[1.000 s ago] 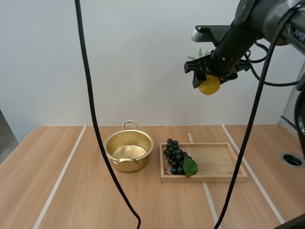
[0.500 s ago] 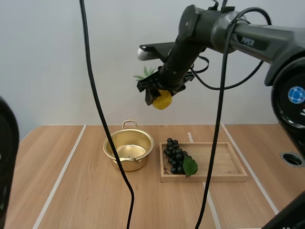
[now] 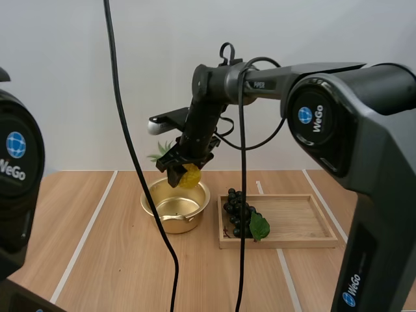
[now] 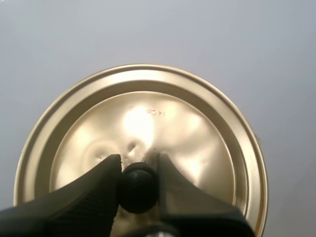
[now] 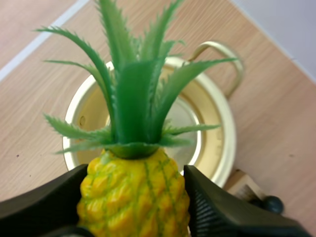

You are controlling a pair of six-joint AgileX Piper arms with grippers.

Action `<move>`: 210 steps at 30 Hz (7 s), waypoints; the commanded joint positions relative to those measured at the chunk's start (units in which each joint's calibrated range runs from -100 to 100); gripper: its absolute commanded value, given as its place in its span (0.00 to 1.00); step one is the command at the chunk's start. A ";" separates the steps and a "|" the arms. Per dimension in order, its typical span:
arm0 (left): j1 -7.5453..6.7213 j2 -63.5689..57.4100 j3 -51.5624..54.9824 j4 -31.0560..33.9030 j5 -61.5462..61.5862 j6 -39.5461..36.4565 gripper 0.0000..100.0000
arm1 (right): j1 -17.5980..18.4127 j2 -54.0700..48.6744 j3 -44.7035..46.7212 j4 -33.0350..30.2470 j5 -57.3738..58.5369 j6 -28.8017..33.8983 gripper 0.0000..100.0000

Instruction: Open the pot, put the pineapple inside, and close it

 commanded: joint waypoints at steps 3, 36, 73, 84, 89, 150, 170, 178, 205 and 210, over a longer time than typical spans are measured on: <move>0.01 -0.12 -0.34 0.80 1.53 -0.88 0.00 | 1.57 3.21 -0.47 0.13 -1.18 -0.55 0.00; 0.01 -0.12 -0.34 2.06 2.41 -0.71 0.00 | 2.30 12.81 -0.47 -5.40 -15.35 -1.43 1.00; 0.01 -0.12 -0.34 3.77 5.73 -0.63 0.00 | 2.30 -4.93 -0.47 -9.99 -20.59 0.75 1.00; 0.01 -0.12 -0.34 4.48 7.57 -1.04 0.00 | -0.52 -21.55 -0.47 -35.56 -21.97 21.48 1.00; 0.01 -0.12 -0.34 4.48 10.05 -1.04 0.00 | -6.06 -27.07 -0.47 -37.76 -21.97 24.43 1.00; 0.01 7.70 61.17 -15.28 -5.34 5.49 0.00 | -20.95 -30.78 20.50 -19.04 -30.26 23.23 0.00; 0.01 8.37 75.11 -19.33 -21.88 9.78 0.00 | -20.95 -30.78 20.50 -18.68 -31.20 22.94 0.00; -0.23 13.07 75.11 -19.78 -17.72 12.41 0.00 | -20.95 -30.78 20.50 -18.68 -31.20 22.94 0.00; -2.68 19.06 75.11 -19.96 -14.91 16.08 0.00 | -20.95 -30.78 20.50 -18.70 -31.36 22.94 0.00; -2.87 19.06 75.11 -17.96 -16.85 15.71 0.07 | -20.95 -30.78 20.50 -18.70 -31.36 22.94 0.00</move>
